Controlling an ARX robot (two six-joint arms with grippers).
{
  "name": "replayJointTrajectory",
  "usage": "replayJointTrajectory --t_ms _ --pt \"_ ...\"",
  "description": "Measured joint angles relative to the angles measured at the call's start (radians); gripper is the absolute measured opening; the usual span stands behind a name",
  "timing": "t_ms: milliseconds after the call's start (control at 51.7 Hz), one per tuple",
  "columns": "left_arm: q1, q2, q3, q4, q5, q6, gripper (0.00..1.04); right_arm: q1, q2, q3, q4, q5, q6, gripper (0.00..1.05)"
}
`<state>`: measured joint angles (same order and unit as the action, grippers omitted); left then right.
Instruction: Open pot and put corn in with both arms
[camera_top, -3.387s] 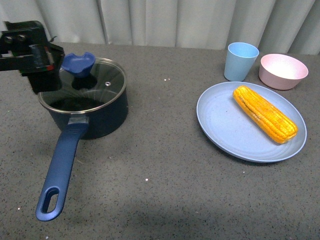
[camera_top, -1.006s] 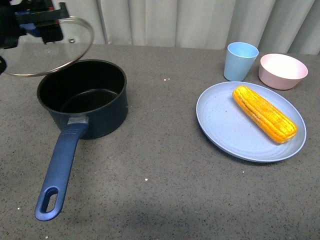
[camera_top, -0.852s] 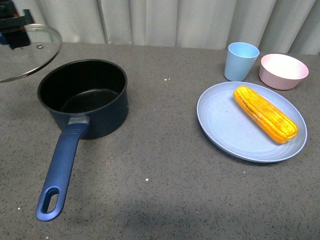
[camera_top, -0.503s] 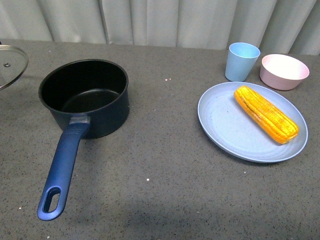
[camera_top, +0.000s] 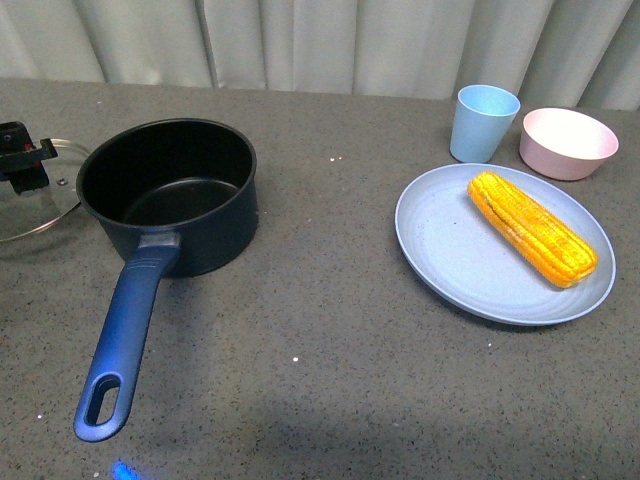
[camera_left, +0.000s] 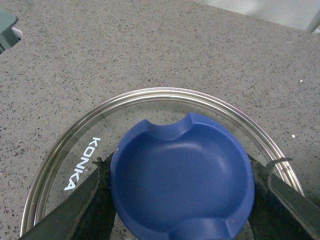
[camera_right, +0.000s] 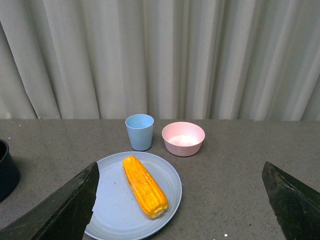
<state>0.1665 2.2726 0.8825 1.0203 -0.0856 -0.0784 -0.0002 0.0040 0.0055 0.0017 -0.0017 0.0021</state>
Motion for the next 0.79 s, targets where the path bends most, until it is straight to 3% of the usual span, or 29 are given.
replayJointTrajectory --t_ms 561,600,755,794 --pt "-0.006 0.063 0.059 -0.092 -0.016 0.025 0.63 0.0 0.0 0.0 0.0 0.0 0.0 0.96" --pt "-0.006 0.063 0.059 -0.095 -0.013 0.02 0.66 0.0 0.0 0.0 0.0 0.0 0.0 0.96" --pt "0.001 0.045 0.047 -0.101 -0.012 0.001 0.97 0.0 0.0 0.0 0.0 0.0 0.0 0.96" --pt "0.002 0.031 0.039 -0.104 -0.011 -0.003 1.0 0.0 0.0 0.0 0.0 0.0 0.0 0.96"
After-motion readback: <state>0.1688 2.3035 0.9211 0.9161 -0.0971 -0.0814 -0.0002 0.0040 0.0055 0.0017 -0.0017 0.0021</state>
